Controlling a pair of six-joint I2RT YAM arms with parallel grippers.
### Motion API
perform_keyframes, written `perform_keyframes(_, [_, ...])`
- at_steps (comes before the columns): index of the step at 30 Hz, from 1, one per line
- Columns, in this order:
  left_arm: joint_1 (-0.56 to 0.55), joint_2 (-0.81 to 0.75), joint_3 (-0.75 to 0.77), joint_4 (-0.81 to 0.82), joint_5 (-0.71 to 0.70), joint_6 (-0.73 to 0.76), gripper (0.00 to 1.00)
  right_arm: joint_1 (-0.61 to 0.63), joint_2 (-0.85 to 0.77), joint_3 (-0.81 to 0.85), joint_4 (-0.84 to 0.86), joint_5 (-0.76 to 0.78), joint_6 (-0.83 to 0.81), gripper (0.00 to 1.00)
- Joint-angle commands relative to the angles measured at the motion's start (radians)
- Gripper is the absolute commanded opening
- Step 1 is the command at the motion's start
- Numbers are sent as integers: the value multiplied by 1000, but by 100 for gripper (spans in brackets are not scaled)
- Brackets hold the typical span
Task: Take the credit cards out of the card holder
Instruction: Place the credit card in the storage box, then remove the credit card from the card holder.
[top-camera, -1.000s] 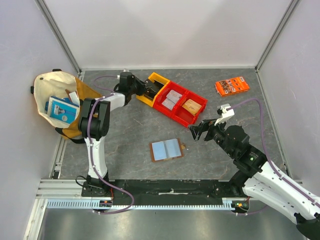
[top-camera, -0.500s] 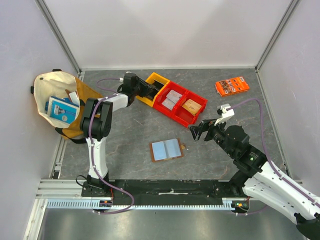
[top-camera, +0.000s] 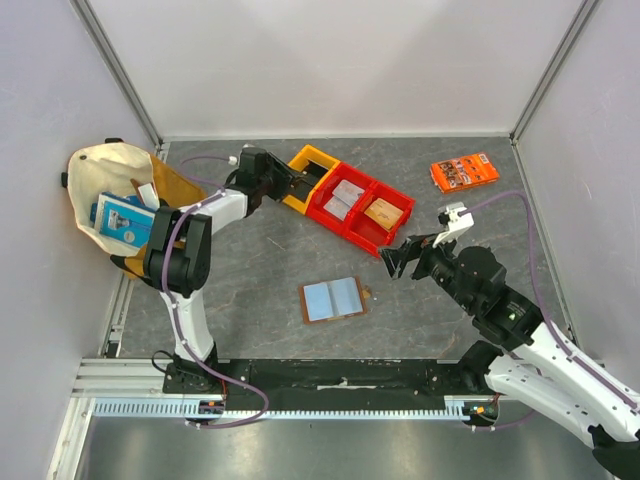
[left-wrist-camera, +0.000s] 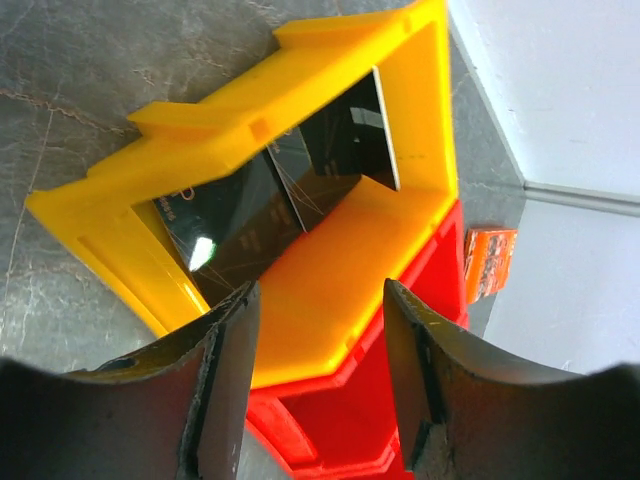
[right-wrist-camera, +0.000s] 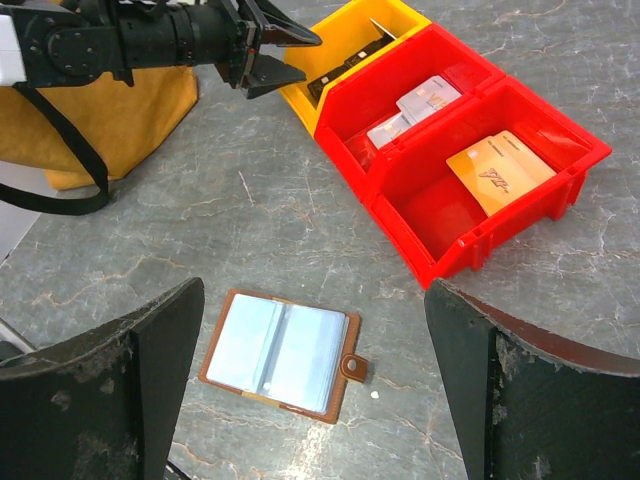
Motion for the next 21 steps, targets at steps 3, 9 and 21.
perform_keyframes(3, [0,-161,-62,-40,-8,116,60,-3,17,68,-38,1,-17,98])
perform_keyframes(9, [-49,-374,-165,-133,53,241,74,-3,95,90,-55,-44,3,98])
perform_keyframes(21, [-411,-888,-574,-253,21,328,71,6,523,160,-92,-244,128,93])
